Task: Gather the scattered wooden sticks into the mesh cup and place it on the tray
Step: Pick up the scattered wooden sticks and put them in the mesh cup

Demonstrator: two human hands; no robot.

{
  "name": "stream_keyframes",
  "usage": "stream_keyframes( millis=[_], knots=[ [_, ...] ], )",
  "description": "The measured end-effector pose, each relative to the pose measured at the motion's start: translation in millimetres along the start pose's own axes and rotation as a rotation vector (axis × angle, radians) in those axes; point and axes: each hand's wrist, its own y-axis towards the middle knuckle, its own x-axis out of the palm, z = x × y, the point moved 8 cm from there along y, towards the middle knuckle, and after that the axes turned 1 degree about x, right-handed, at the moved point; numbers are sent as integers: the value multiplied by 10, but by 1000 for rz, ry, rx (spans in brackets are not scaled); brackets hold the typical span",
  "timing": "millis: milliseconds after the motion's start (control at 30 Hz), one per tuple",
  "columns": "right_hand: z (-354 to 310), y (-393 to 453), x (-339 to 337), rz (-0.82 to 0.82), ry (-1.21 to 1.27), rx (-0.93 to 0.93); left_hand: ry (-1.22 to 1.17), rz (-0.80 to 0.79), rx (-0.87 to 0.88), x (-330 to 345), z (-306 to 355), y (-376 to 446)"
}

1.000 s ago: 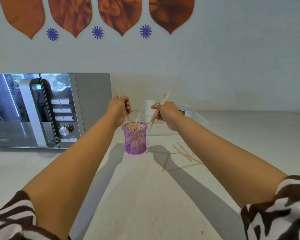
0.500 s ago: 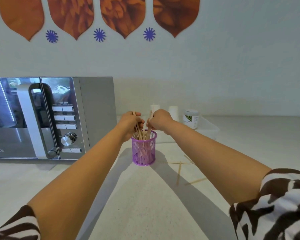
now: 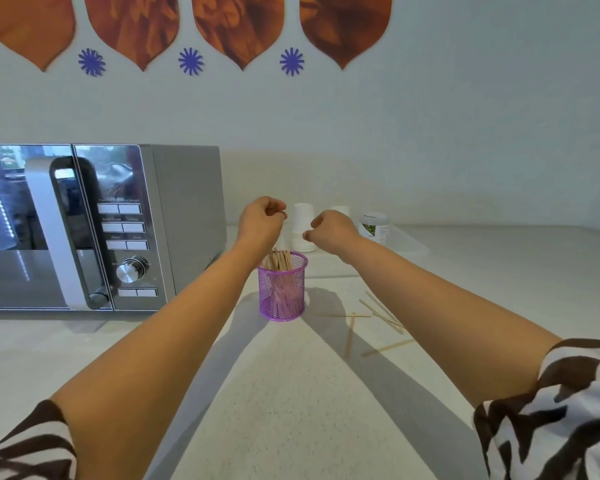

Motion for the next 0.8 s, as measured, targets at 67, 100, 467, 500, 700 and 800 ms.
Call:
stream_keyframes(
  millis=[67,100,467,500,700,800],
  knots=[
    [79,-53,-80,1,28,11,-1,-2,38,96,93,-71],
    [138,-83,-126,1,40,23,-6,-14,53,163,138,-123],
    [1265,-627,-656,59,54,240,178,-337,69,1191,87,-978],
    [1362,-671,-662,57,51,257,242,-374,76,1266,43,-1040],
    [1846,-921,-717,63,39,326,633,-502,85,1528,-216,-1269],
    [2003,-1004,-659,61,20,336,770,-493,111,1521,-263,-1270]
  ],
)
